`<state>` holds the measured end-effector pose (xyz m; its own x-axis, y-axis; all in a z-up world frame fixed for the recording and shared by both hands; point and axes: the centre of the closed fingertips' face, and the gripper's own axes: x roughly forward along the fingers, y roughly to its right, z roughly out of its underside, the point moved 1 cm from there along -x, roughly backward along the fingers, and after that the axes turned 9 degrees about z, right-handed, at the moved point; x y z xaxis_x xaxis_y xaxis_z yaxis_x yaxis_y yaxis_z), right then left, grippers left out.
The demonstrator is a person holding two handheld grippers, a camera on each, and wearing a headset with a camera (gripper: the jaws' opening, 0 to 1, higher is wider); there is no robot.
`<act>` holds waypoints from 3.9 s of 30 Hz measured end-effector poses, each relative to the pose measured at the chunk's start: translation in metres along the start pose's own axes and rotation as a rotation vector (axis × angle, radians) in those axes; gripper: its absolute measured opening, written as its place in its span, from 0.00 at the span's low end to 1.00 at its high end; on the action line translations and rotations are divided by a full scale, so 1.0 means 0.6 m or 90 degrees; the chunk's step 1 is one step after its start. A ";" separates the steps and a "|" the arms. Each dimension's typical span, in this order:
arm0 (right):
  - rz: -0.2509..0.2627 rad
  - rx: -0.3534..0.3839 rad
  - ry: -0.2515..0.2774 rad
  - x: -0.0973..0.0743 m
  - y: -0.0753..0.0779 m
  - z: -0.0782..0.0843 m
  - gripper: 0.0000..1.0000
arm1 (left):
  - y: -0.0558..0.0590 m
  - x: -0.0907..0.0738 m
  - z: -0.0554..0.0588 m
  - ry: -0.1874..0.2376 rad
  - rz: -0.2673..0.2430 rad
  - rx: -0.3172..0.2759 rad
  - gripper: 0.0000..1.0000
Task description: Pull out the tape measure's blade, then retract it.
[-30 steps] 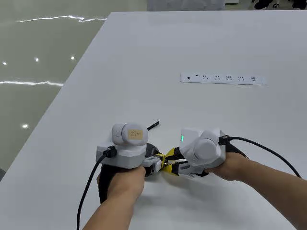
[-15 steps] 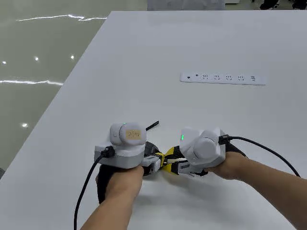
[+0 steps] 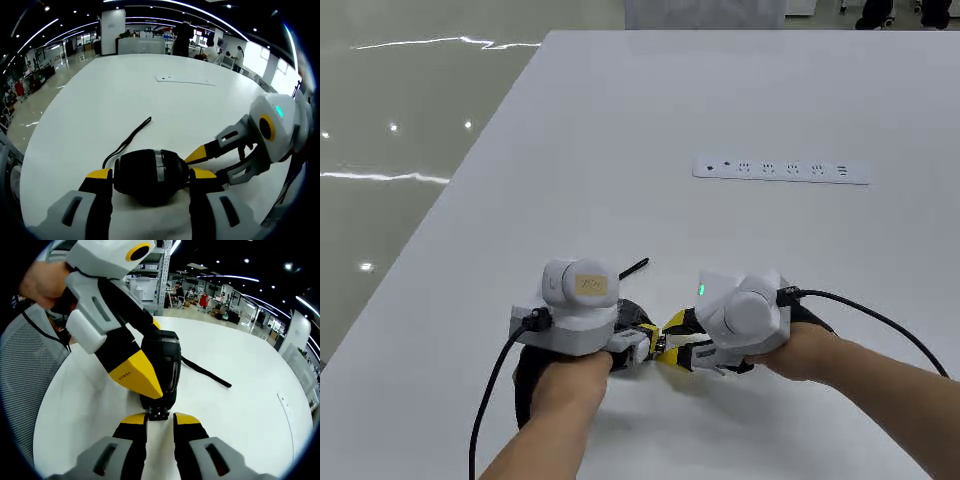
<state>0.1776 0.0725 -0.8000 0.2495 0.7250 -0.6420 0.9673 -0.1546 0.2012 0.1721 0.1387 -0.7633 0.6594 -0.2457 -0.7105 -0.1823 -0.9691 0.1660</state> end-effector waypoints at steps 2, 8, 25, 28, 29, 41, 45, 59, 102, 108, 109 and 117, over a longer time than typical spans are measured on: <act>0.006 0.010 0.002 -0.007 0.001 -0.001 0.21 | 0.007 -0.002 -0.006 0.000 0.004 0.001 0.59; 0.017 0.031 0.005 -0.021 0.001 0.001 0.26 | 0.002 -0.004 -0.002 -0.003 0.019 0.016 0.61; 0.063 0.086 0.011 -0.085 0.002 0.012 0.36 | 0.015 -0.038 0.008 -0.004 0.061 0.079 0.65; 0.072 0.105 0.015 -0.095 0.001 0.018 0.40 | 0.017 -0.041 0.012 -0.004 0.072 0.086 0.67; 0.081 0.108 0.018 -0.102 0.002 0.018 0.40 | 0.023 -0.044 0.014 -0.005 0.081 0.088 0.67; 0.130 0.153 0.022 -0.151 -0.002 0.033 0.46 | 0.045 -0.055 0.026 0.003 0.123 0.134 0.72; 0.141 0.168 0.024 -0.166 0.001 0.039 0.51 | 0.051 -0.059 0.025 0.009 0.138 0.158 0.75; 0.188 0.213 0.024 -0.220 0.007 0.065 0.59 | 0.068 -0.070 0.026 0.018 0.191 0.209 0.80; 0.270 0.260 0.024 -0.360 0.008 0.120 0.86 | 0.048 -0.134 0.013 0.046 0.241 0.284 0.97; 0.271 0.278 0.021 -0.368 -0.001 0.131 0.91 | 0.047 -0.142 0.011 0.062 0.253 0.294 0.99; 0.271 0.281 0.022 -0.369 -0.002 0.131 0.92 | 0.047 -0.143 0.012 0.062 0.253 0.293 0.99; 0.277 0.292 0.033 -0.377 -0.005 0.125 0.94 | 0.043 -0.152 0.016 0.066 0.258 0.295 0.99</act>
<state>0.1220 -0.1412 -0.7110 0.6324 0.5610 -0.5342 0.7029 -0.7054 0.0913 0.1004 0.1363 -0.7006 0.5339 -0.6157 -0.5795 -0.7151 -0.6946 0.0791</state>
